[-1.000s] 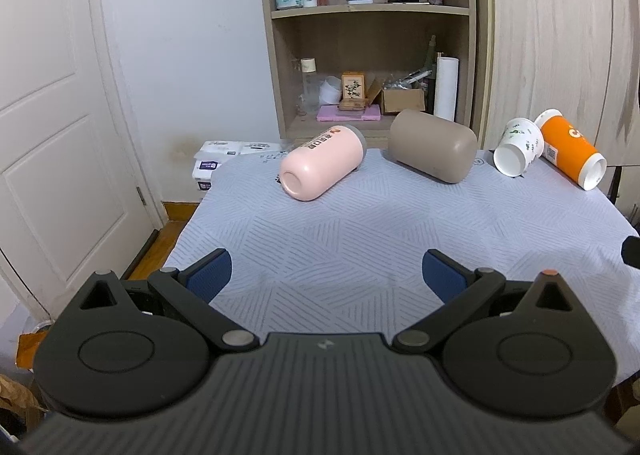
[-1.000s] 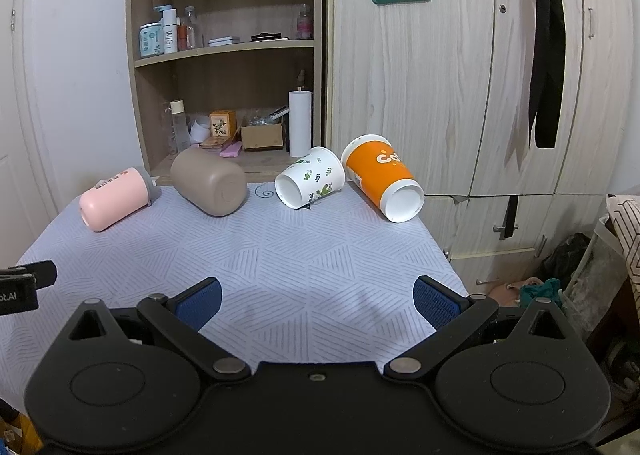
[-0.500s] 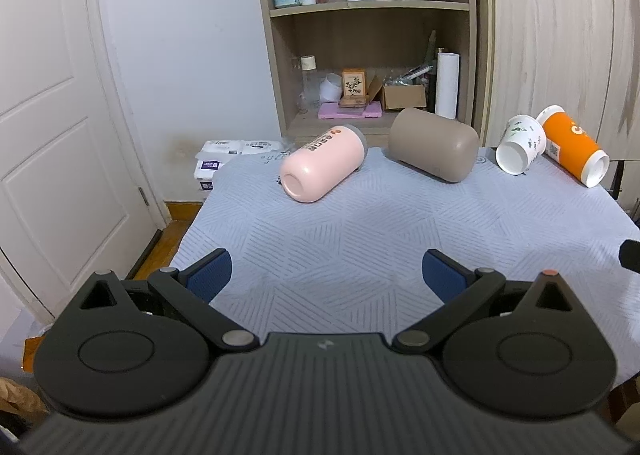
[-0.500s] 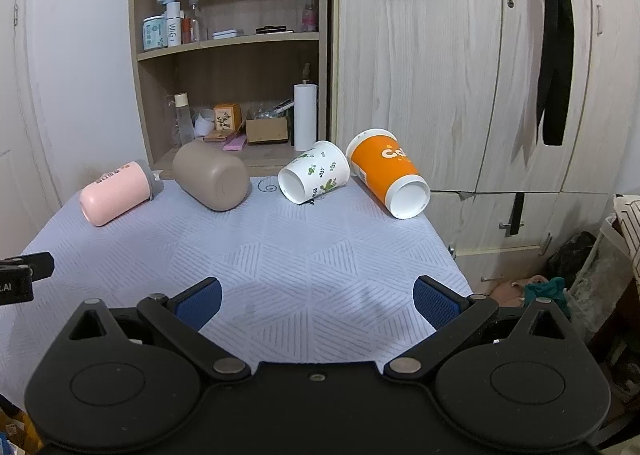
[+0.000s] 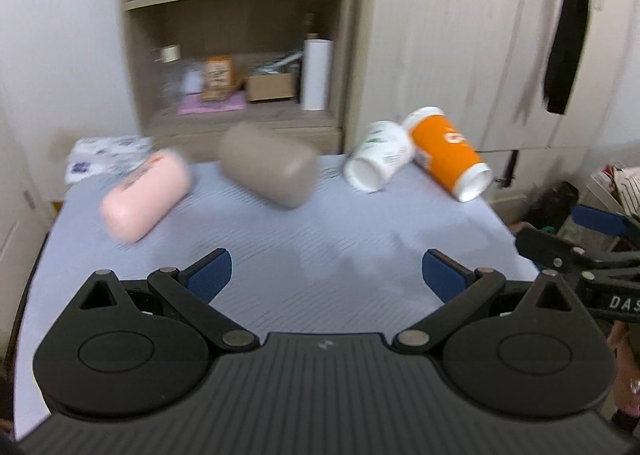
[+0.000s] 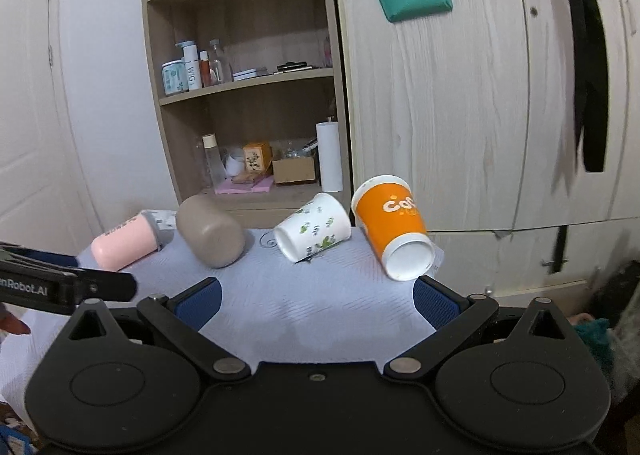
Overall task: Flip cup upright
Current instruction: 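Reach the right tool to the orange cup and close around its body, then lift the orange cup with the right tool while the left tool approaches it, then grasp the orange cup with the left tool while the right tool holds it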
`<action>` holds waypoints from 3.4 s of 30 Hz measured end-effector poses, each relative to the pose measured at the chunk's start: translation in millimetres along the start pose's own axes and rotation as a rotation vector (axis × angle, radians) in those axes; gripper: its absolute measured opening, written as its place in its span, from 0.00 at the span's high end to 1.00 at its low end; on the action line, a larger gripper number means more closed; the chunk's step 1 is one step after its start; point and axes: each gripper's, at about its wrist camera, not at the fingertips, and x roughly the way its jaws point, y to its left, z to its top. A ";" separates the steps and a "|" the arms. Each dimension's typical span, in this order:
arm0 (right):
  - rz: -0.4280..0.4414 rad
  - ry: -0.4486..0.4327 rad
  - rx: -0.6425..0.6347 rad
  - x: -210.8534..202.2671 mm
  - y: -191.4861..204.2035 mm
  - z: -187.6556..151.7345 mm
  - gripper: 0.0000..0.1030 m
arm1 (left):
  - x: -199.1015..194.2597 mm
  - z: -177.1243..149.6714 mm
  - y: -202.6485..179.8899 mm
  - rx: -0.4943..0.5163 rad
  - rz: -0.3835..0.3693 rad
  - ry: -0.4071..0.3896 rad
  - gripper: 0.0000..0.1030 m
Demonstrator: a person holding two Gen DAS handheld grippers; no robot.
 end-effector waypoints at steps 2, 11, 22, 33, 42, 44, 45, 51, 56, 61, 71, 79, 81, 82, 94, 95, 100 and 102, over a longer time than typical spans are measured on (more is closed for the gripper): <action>0.016 0.023 0.019 13.7 -20.6 6.3 0.00 | 15.9 10.8 -14.4 0.020 -0.013 0.013 0.01; 0.107 0.147 0.050 93.9 -85.1 28.3 0.00 | 90.5 47.4 -44.7 -0.067 0.005 0.024 0.08; 0.152 0.210 0.014 164.7 -99.7 42.7 0.00 | 142.5 71.7 -63.5 -0.094 -0.077 0.074 0.12; 0.102 0.260 -0.026 199.6 -100.5 42.2 0.23 | 175.5 76.4 -60.4 -0.181 -0.188 0.140 0.15; 0.098 0.230 0.106 172.5 -104.0 35.0 0.31 | 177.9 74.2 -55.8 -0.239 -0.262 0.175 0.15; 0.091 0.217 0.129 161.7 -103.5 33.9 0.31 | 174.1 73.6 -58.5 -0.238 -0.274 0.176 0.15; 0.090 0.211 0.138 156.2 -103.3 33.3 0.31 | 172.6 73.0 -59.7 -0.235 -0.278 0.177 0.15; 0.095 0.199 0.167 124.6 -93.9 24.8 0.31 | 166.6 66.2 -67.8 -0.246 -0.332 0.224 0.15; 0.069 0.223 0.184 106.5 -82.9 11.9 0.31 | 162.8 52.4 -66.6 -0.258 -0.371 0.263 0.15; 0.085 0.250 0.218 91.8 -76.1 -0.5 0.30 | 156.2 38.1 -62.4 -0.265 -0.387 0.289 0.15; 0.132 0.292 0.259 65.6 -50.8 -15.8 0.33 | 144.4 11.0 -46.1 -0.322 -0.439 0.343 0.15; 0.149 0.302 0.212 63.5 -33.8 -17.5 0.38 | 146.4 6.1 -38.2 -0.315 -0.429 0.339 0.33; 0.142 0.293 0.184 63.1 -31.4 -16.2 0.32 | 148.1 5.9 -36.4 -0.319 -0.445 0.341 0.35; 0.141 0.287 0.175 63.6 -30.8 -15.0 0.31 | 148.3 6.0 -35.6 -0.321 -0.449 0.343 0.35; 0.212 0.333 0.239 70.5 -29.5 -14.6 0.35 | 129.1 3.2 -30.2 -0.265 -0.425 0.362 0.36; 0.226 0.340 0.246 68.6 -27.1 -14.6 0.35 | 124.7 2.7 -28.2 -0.257 -0.422 0.366 0.36; 0.299 0.362 0.232 55.8 -2.6 -17.8 0.35 | 94.0 -5.2 -8.4 -0.222 -0.404 0.349 0.36; 0.327 0.379 0.229 55.2 8.3 -20.2 0.35 | 83.4 -11.4 2.7 -0.216 -0.389 0.344 0.36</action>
